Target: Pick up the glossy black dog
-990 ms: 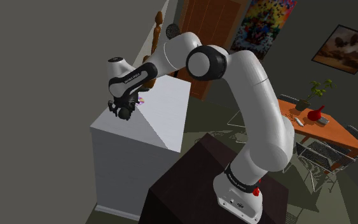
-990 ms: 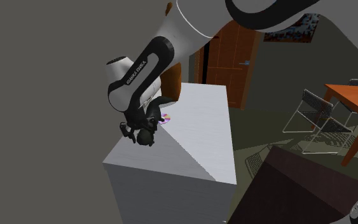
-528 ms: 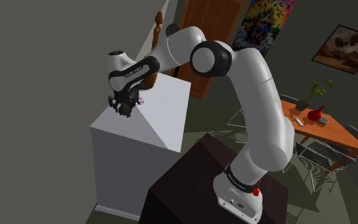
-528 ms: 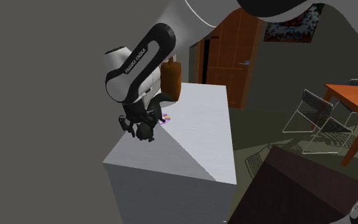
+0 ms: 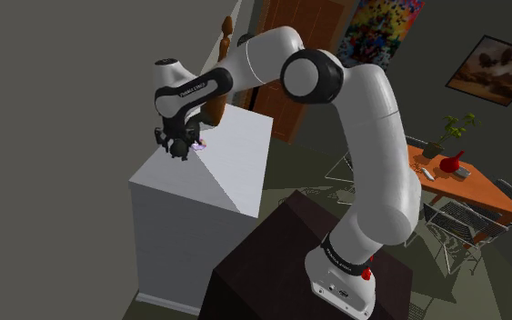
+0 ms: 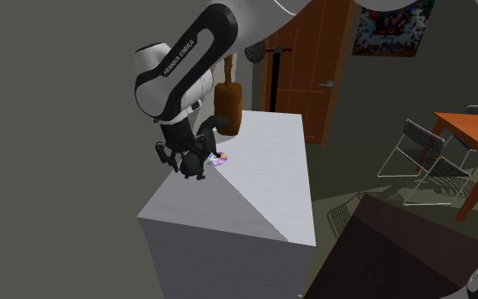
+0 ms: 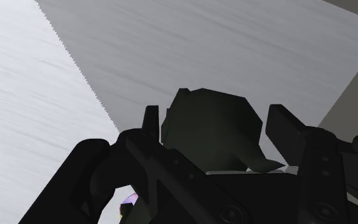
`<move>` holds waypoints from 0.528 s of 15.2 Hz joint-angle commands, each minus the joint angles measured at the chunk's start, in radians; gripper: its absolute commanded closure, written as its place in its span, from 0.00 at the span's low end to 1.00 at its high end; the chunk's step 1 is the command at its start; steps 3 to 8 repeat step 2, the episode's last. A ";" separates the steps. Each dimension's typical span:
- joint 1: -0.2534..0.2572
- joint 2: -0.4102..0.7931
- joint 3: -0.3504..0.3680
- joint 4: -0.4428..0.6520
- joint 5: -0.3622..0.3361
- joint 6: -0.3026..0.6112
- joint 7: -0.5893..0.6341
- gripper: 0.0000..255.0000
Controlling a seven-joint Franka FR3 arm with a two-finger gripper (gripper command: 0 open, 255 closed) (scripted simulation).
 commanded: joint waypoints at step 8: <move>-0.001 -0.012 0.001 -0.002 0.002 -0.009 -0.002 1.00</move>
